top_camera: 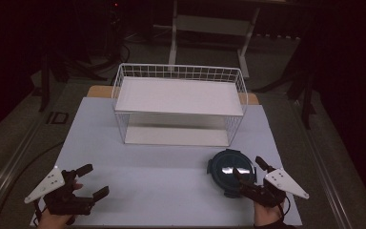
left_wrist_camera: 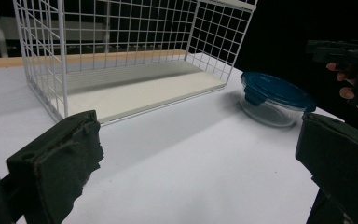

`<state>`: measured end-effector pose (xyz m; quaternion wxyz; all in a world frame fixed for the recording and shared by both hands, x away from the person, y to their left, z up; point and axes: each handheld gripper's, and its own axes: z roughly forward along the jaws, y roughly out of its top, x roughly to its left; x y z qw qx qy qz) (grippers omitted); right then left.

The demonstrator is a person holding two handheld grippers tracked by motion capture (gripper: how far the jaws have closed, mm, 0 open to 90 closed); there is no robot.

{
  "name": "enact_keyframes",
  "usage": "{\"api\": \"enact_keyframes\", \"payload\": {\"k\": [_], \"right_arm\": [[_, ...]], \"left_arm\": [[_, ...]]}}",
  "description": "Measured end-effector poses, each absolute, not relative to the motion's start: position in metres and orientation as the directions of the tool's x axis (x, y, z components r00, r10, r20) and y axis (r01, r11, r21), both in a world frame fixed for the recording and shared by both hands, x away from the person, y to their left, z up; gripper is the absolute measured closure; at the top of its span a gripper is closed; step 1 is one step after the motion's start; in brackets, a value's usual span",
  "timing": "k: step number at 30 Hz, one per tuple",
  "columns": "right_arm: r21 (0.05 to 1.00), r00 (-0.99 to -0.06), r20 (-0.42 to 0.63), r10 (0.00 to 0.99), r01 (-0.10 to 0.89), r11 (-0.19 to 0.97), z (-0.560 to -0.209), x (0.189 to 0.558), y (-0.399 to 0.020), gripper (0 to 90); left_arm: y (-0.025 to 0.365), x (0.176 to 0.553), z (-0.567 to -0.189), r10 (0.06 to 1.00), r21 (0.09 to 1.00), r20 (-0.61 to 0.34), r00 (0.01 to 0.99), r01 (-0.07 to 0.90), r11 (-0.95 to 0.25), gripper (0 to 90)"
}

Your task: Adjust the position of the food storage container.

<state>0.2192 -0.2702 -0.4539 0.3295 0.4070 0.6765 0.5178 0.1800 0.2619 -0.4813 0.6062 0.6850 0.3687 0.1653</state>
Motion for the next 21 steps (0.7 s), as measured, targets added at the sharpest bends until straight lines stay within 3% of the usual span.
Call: {"api": "enact_keyframes", "payload": {"k": [13, 21], "right_arm": [[0.971, -0.489, -0.077, 0.869, 0.161, 0.177, -0.435, 0.215, -0.262, 13.8], [0.968, -0.498, -0.035, 0.867, 0.201, 0.154, -0.429, 0.222, -0.268, 13.8]], "left_arm": [[0.259, 0.178, -0.48, 0.702, 0.957, -0.201, 0.684, 0.291, -0.01, 0.3], [0.259, 0.178, -0.479, 0.7, 0.958, -0.196, 0.686, 0.286, -0.012, 0.3]]}}
